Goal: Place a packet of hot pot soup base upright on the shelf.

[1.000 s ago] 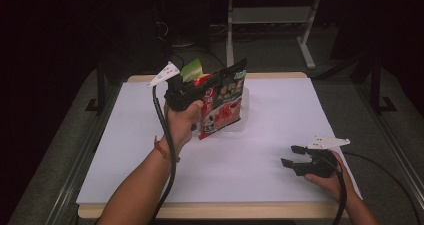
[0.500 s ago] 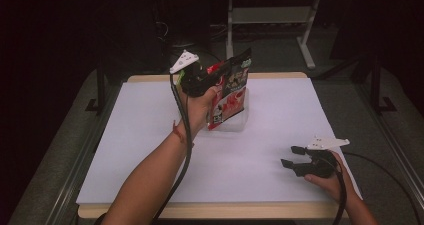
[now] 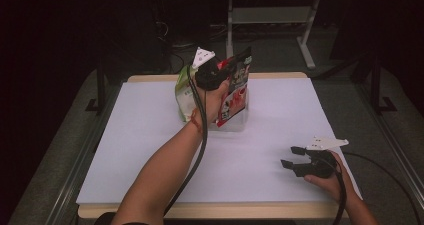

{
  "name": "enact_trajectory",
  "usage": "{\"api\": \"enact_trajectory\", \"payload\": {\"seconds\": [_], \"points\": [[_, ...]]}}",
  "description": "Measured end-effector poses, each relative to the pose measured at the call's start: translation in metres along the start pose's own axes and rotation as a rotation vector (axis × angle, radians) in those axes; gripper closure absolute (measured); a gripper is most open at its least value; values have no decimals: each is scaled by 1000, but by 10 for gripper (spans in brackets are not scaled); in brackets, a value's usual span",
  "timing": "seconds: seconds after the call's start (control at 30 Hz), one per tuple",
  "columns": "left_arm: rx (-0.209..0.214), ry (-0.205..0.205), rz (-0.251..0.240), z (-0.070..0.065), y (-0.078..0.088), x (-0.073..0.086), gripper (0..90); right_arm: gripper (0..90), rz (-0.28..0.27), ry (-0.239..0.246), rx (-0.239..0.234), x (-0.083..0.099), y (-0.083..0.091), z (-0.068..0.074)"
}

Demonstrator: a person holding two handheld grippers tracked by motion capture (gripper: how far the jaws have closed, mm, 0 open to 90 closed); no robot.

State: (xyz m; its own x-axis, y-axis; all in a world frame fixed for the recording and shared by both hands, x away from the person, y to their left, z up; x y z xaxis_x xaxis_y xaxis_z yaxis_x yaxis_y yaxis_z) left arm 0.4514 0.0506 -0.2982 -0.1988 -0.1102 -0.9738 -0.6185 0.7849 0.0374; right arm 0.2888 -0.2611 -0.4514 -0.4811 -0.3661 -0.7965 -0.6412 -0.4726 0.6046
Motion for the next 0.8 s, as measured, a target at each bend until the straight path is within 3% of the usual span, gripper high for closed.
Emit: {"api": "enact_trajectory", "payload": {"seconds": [0.1,0.2,0.27,0.37,0.67,0.8], "points": [[-16,-23,-9,5,-5,1,894,329,3,2,3,0,-1,1],[-24,-12,-23,8,-10,-1,894,328,2,11,-5,-1,-1,3],[-40,-42,-20,8,-14,-2,894,328,6,16,-9,-1,-2,5],[-36,-27,-27,9,-15,3,893,328,12,20,-12,-1,-3,6],[25,-30,-37,11,-13,21,885,329,7,23,-12,-1,-2,6],[61,-81,-14,7,-11,23,880,329,9,23,-16,-1,-3,6]]}}
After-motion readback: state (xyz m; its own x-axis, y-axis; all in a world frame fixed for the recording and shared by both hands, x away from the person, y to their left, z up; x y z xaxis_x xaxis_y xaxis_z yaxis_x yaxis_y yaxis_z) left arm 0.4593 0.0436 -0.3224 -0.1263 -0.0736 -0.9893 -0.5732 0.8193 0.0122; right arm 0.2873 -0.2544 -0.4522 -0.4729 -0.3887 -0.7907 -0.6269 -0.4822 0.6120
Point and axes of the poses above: each handheld gripper's, and its own axes: y roughly backward along the jaws, x roughly out of its underside, z roughly to its left, the point moved 1 cm from there along -y, roughly forward along the jaws, and after that the axes turned 11 degrees about x, right-handed, at the moved point
